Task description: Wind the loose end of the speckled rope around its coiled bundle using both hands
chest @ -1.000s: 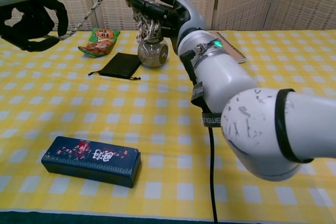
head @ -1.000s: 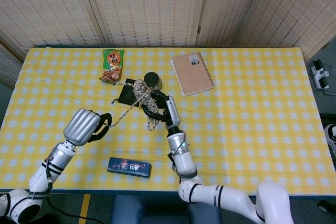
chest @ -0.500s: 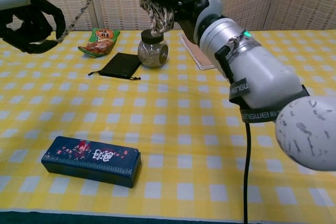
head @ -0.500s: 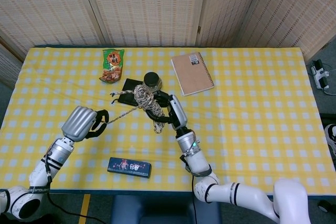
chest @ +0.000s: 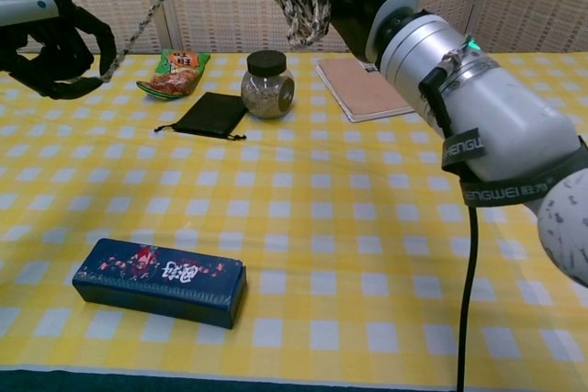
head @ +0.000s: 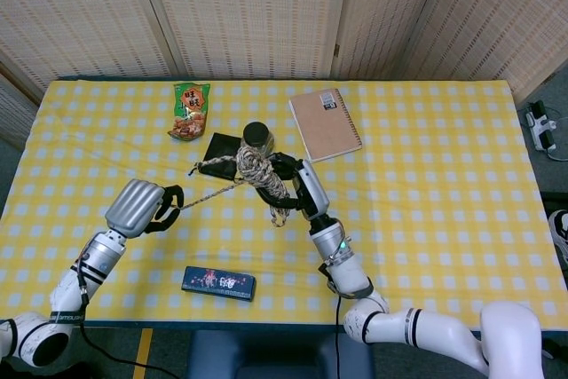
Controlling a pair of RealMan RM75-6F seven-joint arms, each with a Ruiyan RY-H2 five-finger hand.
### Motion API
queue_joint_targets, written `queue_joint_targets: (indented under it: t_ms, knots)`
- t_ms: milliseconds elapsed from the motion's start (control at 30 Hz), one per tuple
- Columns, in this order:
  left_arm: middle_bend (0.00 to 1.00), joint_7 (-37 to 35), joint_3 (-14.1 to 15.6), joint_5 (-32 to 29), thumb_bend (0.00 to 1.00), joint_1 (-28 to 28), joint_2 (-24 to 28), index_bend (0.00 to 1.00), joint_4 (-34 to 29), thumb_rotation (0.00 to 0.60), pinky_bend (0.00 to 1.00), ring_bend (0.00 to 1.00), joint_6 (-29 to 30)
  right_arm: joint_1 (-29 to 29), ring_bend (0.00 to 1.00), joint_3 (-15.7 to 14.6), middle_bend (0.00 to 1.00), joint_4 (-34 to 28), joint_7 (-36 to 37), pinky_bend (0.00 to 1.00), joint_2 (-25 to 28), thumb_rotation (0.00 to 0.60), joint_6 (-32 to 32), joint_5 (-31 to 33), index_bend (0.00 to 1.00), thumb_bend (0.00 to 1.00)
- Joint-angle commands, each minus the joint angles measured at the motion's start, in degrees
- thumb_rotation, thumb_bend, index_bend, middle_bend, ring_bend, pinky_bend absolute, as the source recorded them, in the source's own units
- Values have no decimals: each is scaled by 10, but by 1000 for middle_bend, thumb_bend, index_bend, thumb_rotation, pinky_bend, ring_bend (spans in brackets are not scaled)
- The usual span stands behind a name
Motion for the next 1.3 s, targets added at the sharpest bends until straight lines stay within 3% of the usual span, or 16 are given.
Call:
queue_joint_targets:
  t_ms: [33,167,267,333,400,533,633,867,1300]
  knots:
    - [881,2,0,0,580,0,-1,627,0,600,792,817,0,0,865,-2,821,-3,1,781,2,600,1,2,968,391]
    - [881,6,0,-1,580,1,-1,620,-1,600,792,814,0,0,864,-2,821,0,-9,781,4,600,6,8,968,391]
    - [860,8,-1,-4,509,5,-2,520,-2,600,792,775,6,2,865,-2,821,9,-47,781,3,600,8,20,968,391]
    - [778,13,-1,-4,414,9,-4,410,1,600,778,703,14,4,867,-2,821,12,-75,781,4,600,8,28,968,391]
    - [625,22,2,-4,358,15,-4,284,5,600,711,586,22,6,867,-2,821,14,-108,781,7,600,9,36,968,391]
    - [386,41,8,-5,338,31,-7,166,17,600,536,378,45,8,866,-6,821,9,-161,781,17,600,4,47,968,392]
    - [318,52,9,-10,333,49,-13,153,33,600,453,305,73,5,862,-10,822,-5,-195,781,31,600,-4,61,968,392]
    - [290,65,15,-21,330,98,-27,153,98,600,355,274,137,-11,859,-13,821,-63,-272,781,83,600,-29,118,968,391]
    - [233,1,55,25,329,194,-36,173,185,600,249,218,233,-29,861,-15,822,-133,-303,781,139,600,-56,170,968,391]
